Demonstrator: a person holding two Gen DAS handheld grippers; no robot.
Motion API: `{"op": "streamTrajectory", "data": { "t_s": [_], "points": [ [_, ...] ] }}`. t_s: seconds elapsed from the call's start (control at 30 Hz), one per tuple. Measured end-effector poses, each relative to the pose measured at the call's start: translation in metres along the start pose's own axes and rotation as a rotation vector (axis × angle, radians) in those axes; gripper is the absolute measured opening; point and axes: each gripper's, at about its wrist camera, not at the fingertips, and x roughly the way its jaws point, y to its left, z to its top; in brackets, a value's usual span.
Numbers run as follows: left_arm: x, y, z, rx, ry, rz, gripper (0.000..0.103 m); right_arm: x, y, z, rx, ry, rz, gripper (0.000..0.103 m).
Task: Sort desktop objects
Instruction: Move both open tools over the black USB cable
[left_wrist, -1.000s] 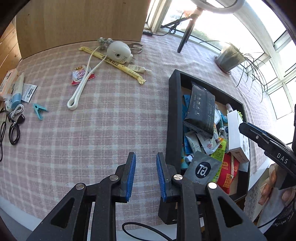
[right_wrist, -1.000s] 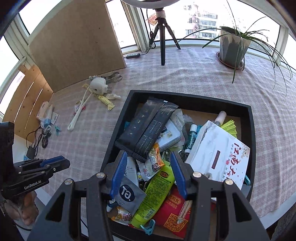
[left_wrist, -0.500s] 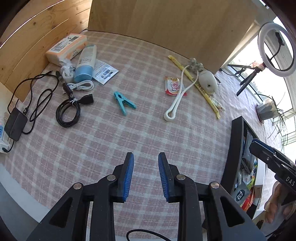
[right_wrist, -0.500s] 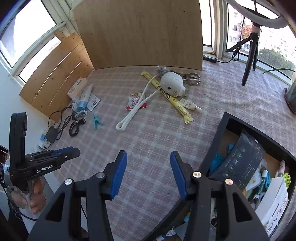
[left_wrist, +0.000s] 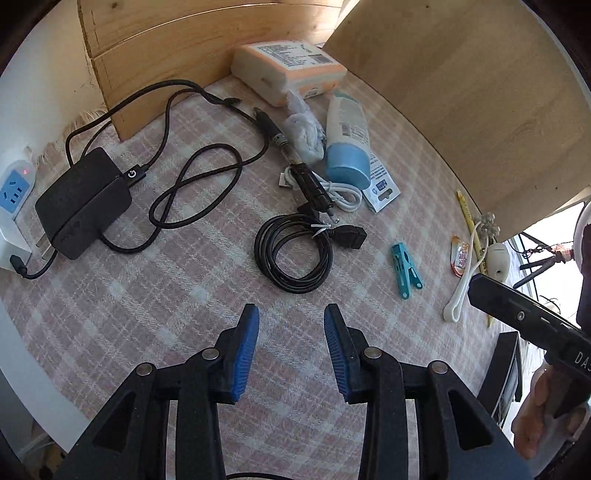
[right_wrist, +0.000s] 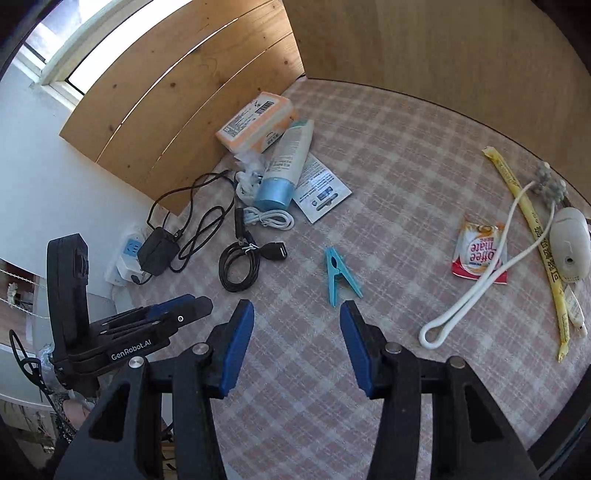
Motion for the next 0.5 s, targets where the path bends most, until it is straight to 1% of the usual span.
{"op": "streamTrajectory", "data": {
  "t_s": [0.03,0.1,0.13,0.23,0.43,0.5],
  "points": [
    [0.004,0.002,0.001,-0.003,0.001,-0.003,0.035,0.011,0.005,0.009,-0.012,0.020,0.011,0.048],
    [0.010,0.003,0.004,-0.012,0.000,-0.012,0.041,0.030,0.011,0.023,-0.022,0.052,0.025,0.048],
    [0.013,0.004,0.006,-0.012,-0.002,-0.014,0.042,0.038,0.012,0.028,-0.020,0.061,0.025,0.048],
    [0.018,0.002,0.011,-0.001,-0.013,-0.007,0.042,0.059,0.016,0.042,-0.024,0.084,0.038,0.048],
    [0.027,0.000,0.012,0.023,-0.023,-0.007,0.045,0.089,0.030,0.049,-0.106,0.143,0.044,0.048],
    [0.031,-0.001,0.012,0.016,-0.017,-0.023,0.045,0.097,0.035,0.049,-0.148,0.162,0.022,0.047]
  ]
}}
